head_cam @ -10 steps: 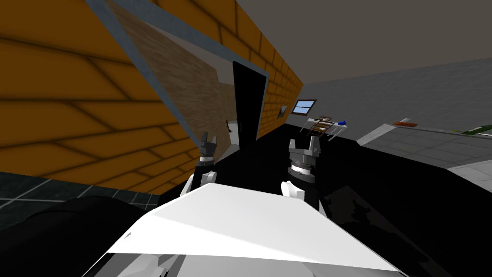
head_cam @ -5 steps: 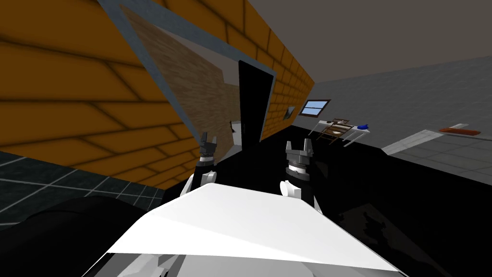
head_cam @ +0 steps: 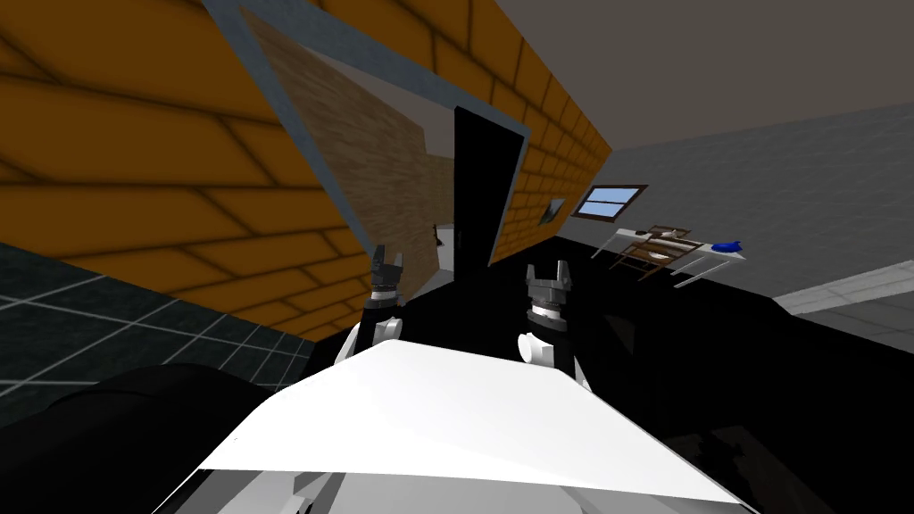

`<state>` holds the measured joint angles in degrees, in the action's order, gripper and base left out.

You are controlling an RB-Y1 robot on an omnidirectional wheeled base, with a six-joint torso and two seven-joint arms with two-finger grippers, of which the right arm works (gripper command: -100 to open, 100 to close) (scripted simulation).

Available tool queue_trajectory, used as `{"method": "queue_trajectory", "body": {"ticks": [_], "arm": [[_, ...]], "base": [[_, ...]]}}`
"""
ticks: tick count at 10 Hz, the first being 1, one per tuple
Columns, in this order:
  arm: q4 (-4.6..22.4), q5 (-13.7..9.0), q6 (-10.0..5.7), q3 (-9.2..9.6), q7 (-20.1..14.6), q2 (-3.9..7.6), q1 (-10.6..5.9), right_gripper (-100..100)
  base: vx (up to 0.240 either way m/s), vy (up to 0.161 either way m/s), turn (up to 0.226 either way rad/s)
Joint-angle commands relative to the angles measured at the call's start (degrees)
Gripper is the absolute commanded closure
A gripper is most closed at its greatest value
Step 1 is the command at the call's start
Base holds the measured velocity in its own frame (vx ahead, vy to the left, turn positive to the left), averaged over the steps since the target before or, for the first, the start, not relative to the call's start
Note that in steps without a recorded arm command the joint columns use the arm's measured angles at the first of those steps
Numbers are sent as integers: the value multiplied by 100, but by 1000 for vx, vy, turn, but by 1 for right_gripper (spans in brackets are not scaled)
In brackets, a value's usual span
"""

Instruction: Push the door open

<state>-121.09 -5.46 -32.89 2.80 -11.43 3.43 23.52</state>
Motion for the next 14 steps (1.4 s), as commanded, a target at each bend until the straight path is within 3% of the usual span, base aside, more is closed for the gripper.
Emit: {"method": "queue_trajectory", "body": {"ticks": [1, 8, 14], "arm": [[179, -57, -61, 19, -119, 21, -42, -100], [1101, -415, -269, -23, -718, 158, -370, -100], [1735, -660, -413, -52, -1129, 215, -596, -100]], "base": [[132, -38, 169], [116, -50, 178], [92, -55, 158]]}}
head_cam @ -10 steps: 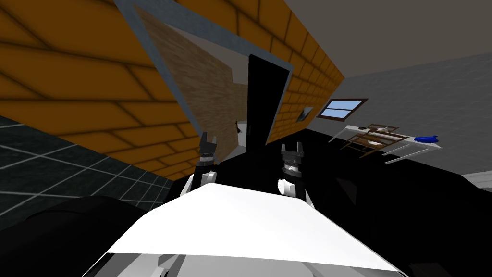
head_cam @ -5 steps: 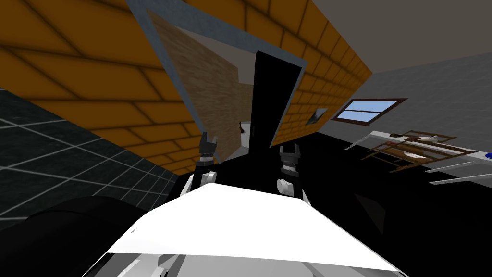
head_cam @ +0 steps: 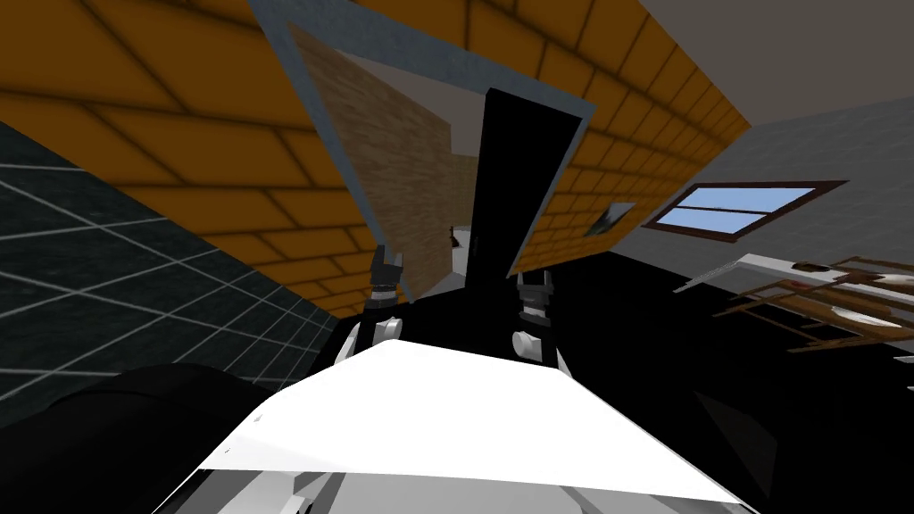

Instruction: Push the door open

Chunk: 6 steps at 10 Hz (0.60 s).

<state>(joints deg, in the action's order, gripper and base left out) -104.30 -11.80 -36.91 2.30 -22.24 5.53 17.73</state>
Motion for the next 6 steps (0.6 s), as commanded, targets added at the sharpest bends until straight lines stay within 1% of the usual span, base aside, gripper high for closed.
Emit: {"method": "queue_trajectory", "body": {"ticks": [1, 4, 6], "arm": [[164, -68, -35, -7, -118, 13, -55, -100], [500, -199, -111, -22, -337, 28, -175, -100], [725, -286, -162, -32, -483, 39, -255, -100]], "base": [[90, -46, 162], [85, -51, 164], [81, -71, 150]]}}
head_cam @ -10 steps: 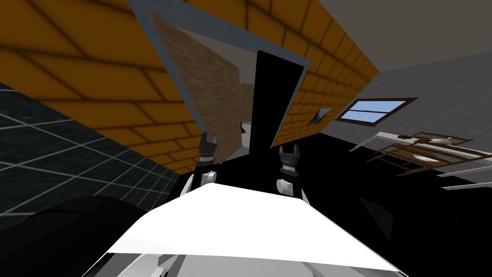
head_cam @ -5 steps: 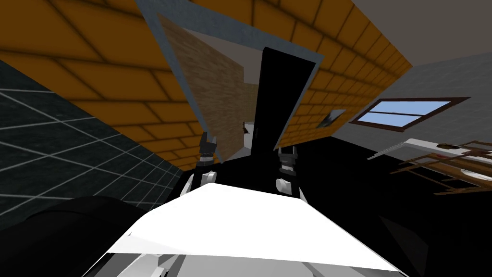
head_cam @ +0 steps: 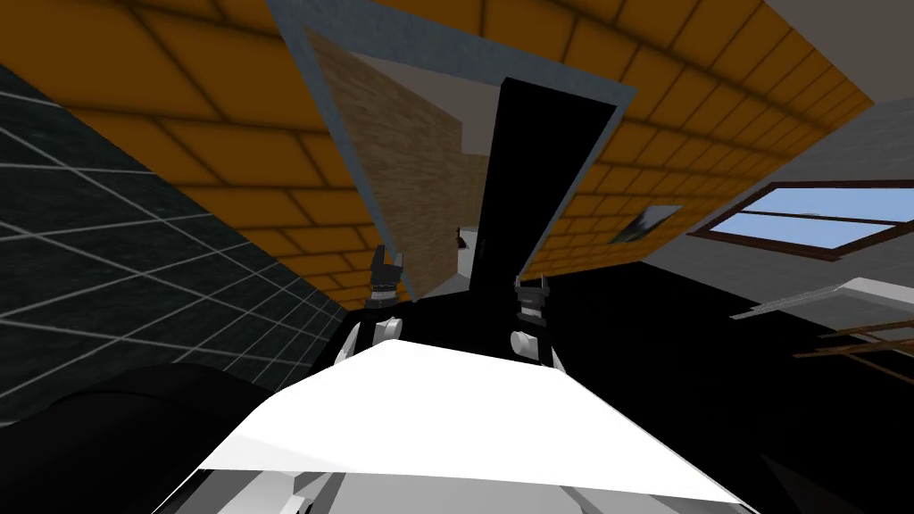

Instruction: Push the door open

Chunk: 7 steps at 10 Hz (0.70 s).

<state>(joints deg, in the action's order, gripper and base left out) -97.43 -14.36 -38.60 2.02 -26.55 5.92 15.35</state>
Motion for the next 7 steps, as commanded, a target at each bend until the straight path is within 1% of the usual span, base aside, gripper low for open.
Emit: {"method": "queue_trajectory", "body": {"ticks": [1, 2, 3, 4, 5, 7], "arm": [[263, -117, -43, -15, -199, 8, -97, -100], [263, -117, -43, -15, -199, 8, -97, -100], [379, -162, -70, -20, -274, 9, -138, -100], [495, -207, -96, -25, -349, 10, -179, -100], [726, -296, -148, -36, -500, 11, -261, -100], [957, -386, -200, -46, -650, 12, -344, -100]], "base": [[110, -98, 285], [79, -81, 123], [48, -47, 71], [56, -58, 142], [82, -81, 320], [94, -84, 190]]}}
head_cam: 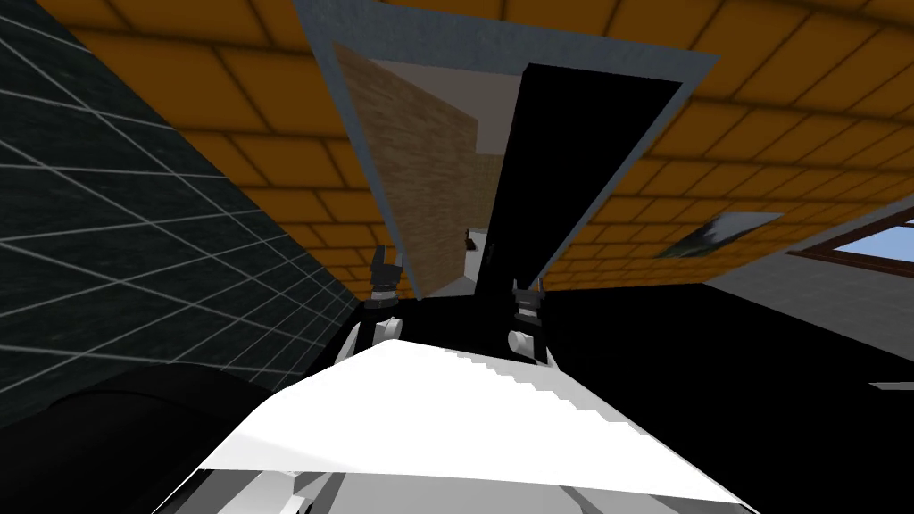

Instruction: Push the door open

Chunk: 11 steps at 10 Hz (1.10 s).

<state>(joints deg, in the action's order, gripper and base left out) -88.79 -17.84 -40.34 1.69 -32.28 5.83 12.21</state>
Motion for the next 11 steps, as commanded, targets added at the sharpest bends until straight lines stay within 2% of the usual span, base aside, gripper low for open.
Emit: {"method": "queue_trajectory", "body": {"ticks": [1, 3, 4, 11], "arm": [[209, -82, -52, -18, -152, 20, -71, -100], [440, -172, -104, -29, -302, 12, -154, -100], [671, -262, -157, -39, -453, 3, -236, -100], [1465, -569, -336, -75, -968, -48, -519, -100]], "base": [[101, -88, 167], [80, -79, 146], [77, -99, 321], [60, -91, 171]]}}
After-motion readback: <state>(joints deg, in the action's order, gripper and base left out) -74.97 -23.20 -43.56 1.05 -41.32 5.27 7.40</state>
